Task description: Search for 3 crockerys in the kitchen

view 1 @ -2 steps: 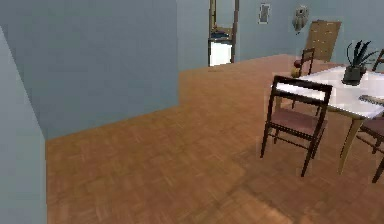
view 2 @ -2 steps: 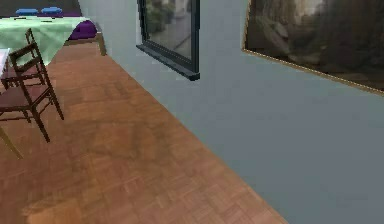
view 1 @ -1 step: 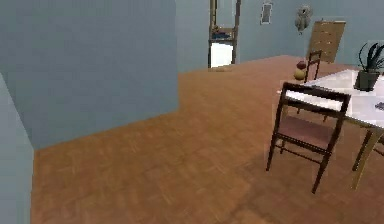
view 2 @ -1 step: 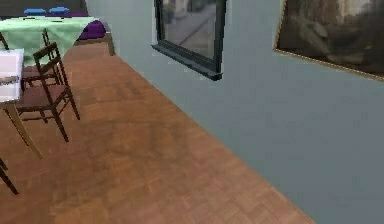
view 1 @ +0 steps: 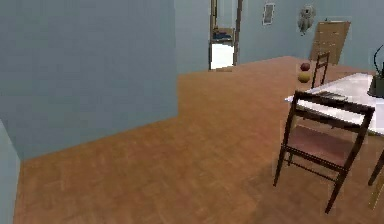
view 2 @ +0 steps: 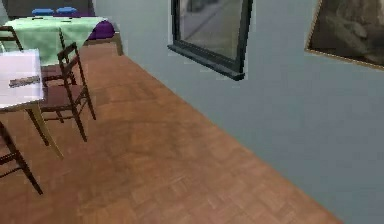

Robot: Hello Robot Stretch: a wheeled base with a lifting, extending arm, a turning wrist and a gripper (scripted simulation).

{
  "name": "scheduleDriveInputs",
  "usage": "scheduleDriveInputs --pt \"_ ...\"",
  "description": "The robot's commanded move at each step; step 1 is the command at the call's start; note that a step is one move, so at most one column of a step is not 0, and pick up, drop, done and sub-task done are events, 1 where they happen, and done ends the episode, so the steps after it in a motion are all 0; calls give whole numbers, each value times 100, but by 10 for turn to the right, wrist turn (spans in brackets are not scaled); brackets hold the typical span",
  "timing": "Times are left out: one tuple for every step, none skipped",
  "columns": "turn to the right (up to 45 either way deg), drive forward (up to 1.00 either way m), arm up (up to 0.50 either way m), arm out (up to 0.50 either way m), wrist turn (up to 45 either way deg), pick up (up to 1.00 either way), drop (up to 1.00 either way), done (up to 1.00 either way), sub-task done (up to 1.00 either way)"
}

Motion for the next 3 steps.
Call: scheduleDriveInputs --pt "30 0 0 0 0 0 0 0 0" --pt "0 100 0 0 0 0 0 0 0" --pt "0 40 0 0 0 0 0 0 0"
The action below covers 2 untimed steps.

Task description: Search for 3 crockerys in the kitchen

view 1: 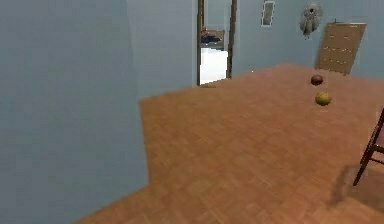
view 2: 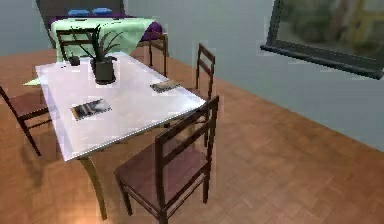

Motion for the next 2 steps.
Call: scheduleDriveInputs --pt "90 0 0 0 0 0 0 0 0" --pt "0 100 0 0 0 0 0 0 0"
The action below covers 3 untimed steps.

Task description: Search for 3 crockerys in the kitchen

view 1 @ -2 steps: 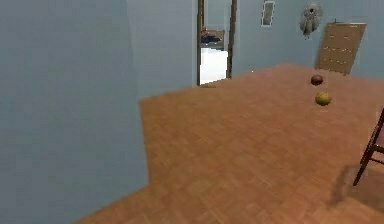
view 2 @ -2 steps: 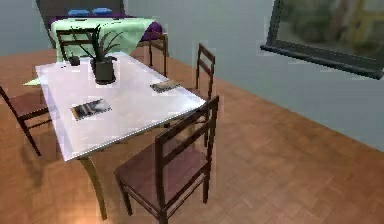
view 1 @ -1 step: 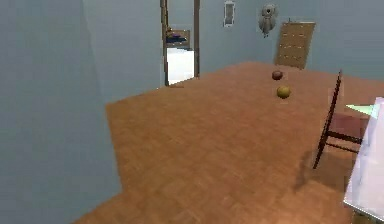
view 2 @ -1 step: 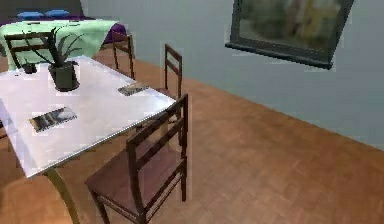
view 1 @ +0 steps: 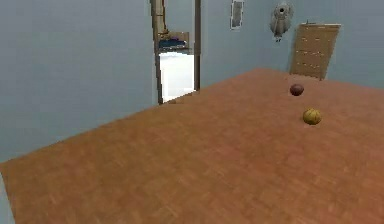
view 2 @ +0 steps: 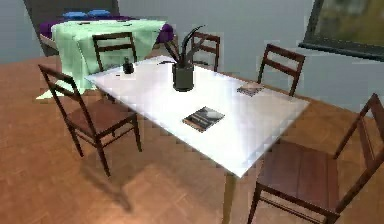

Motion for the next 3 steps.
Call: scheduleDriveInputs --pt "0 100 0 0 0 0 0 0 0" --pt "0 100 0 0 0 0 0 0 0" --pt "0 100 0 0 0 0 0 0 0"
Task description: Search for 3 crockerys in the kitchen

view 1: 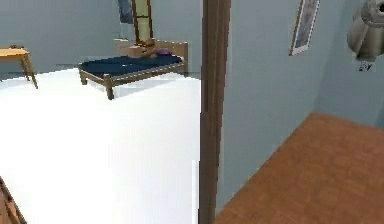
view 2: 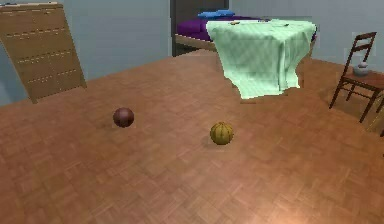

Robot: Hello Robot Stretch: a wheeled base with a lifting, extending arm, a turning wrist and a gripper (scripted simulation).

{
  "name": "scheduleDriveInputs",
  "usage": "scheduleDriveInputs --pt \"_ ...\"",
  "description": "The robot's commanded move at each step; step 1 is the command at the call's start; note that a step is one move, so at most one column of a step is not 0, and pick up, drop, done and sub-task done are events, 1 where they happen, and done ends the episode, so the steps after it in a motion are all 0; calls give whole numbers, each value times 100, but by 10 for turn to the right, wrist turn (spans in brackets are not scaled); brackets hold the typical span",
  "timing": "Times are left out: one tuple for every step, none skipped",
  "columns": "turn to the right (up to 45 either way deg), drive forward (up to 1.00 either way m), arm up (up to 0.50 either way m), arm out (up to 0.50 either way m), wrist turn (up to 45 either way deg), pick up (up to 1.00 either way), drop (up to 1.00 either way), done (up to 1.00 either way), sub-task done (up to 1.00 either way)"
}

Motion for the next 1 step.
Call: scheduleDriveInputs --pt "0 35 0 0 0 0 0 0 0"
